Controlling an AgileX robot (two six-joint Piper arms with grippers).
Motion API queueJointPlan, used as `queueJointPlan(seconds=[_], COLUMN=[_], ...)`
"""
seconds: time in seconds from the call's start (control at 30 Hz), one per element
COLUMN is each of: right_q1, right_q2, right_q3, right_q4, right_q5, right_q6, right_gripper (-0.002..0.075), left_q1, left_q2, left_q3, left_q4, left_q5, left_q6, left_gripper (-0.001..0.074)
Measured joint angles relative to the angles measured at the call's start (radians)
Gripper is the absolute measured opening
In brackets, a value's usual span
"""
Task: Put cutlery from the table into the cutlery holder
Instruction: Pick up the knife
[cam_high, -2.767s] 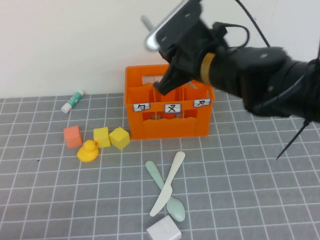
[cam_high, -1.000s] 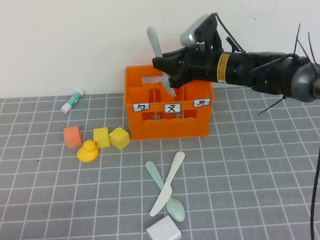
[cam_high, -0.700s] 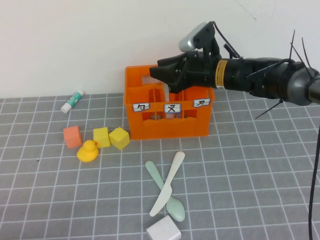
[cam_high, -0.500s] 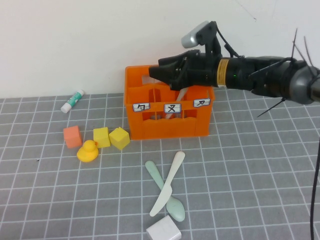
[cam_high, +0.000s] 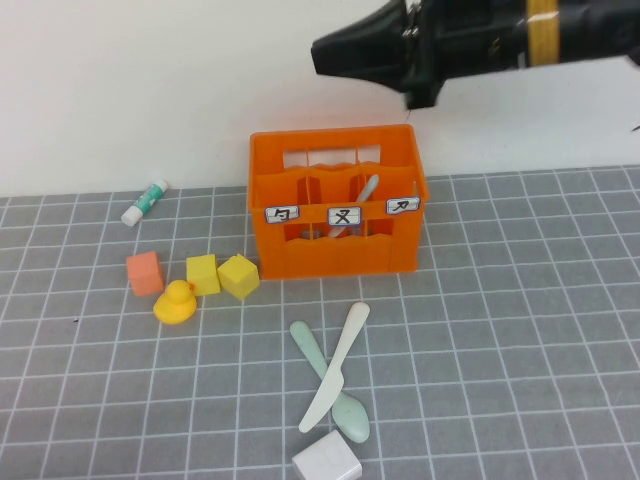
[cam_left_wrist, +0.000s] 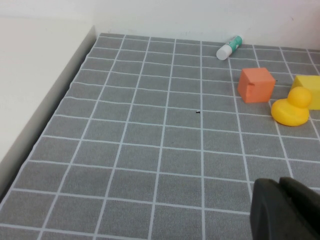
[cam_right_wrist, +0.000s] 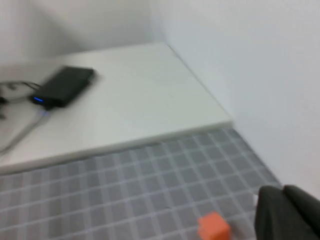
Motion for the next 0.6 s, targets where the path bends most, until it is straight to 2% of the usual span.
queueJointPlan(seconds=[0.13,0.6], right_q1=[-0.004,-0.004], right_q2=[-0.057,-0.118], right_q3=[0.010,0.249], right_q4=[-0.006,-0.024], right_q5=[-0.096,-0.107], right_q6=[0.065,0.121], right_gripper=[0.0000,-0.0001], left_q1=[0.000,0.000], left_q2=[0.000,0.000], left_q3=[0.000,0.000], left_q4=[0.000,0.000], left_q5=[0.000,0.002], left_q6=[0.000,0.000], left_gripper=[-0.0003,-0.0003])
